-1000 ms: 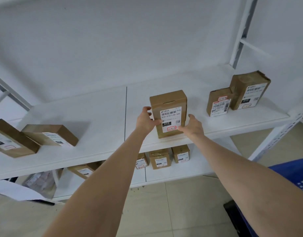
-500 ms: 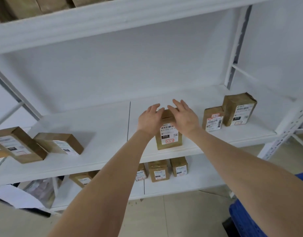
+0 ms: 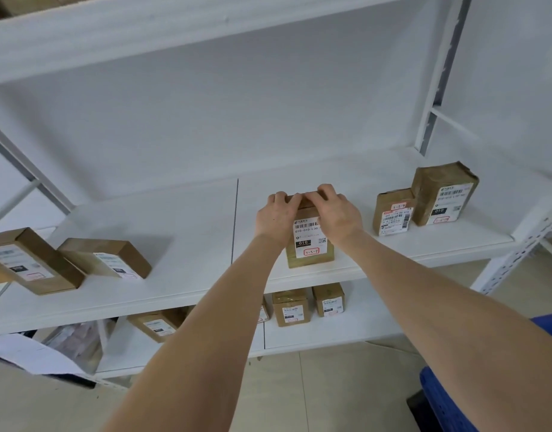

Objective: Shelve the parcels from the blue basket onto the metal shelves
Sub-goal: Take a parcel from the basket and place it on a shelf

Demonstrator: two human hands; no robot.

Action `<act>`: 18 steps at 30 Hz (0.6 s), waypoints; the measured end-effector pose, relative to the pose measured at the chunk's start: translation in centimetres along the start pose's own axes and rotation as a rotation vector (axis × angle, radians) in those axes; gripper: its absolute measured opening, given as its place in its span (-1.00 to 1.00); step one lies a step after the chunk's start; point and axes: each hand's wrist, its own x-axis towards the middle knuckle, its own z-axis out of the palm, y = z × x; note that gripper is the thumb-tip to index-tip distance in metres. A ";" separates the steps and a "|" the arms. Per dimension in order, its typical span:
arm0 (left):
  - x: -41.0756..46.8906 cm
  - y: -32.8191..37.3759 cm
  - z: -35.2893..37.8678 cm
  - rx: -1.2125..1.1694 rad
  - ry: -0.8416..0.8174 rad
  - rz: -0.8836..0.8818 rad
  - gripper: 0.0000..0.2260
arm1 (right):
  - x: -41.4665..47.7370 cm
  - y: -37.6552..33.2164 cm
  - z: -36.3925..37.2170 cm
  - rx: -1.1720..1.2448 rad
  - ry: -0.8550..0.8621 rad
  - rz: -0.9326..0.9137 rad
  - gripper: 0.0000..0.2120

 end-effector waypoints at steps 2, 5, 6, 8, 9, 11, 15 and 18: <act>0.4 -0.2 0.0 -0.001 0.001 0.005 -0.49 | 0.4 0.0 0.2 0.006 0.010 0.007 -0.41; 1.1 -0.4 -0.1 -0.005 -0.007 0.006 -0.48 | 1.2 0.1 0.4 0.021 -0.001 0.020 -0.40; 1.4 -0.5 -0.1 -0.002 -0.008 0.006 -0.48 | 1.5 0.1 0.4 0.027 -0.003 0.027 -0.39; 2.0 -0.6 0.0 0.000 -0.010 0.007 -0.48 | 2.0 0.1 0.5 0.035 0.001 0.040 -0.39; 2.3 -0.7 0.0 -0.002 -0.013 0.009 -0.48 | 2.3 0.1 0.6 0.039 0.006 0.042 -0.40; 2.9 -1.0 0.1 -0.003 -0.017 0.011 -0.47 | 2.9 0.1 0.8 0.046 0.012 0.043 -0.42; 3.8 -1.3 0.3 -0.007 -0.008 0.009 -0.49 | 3.9 0.2 1.0 0.052 0.018 0.052 -0.39; 4.4 -1.5 0.4 -0.006 -0.014 0.008 -0.48 | 4.5 0.3 1.2 0.061 0.019 0.059 -0.39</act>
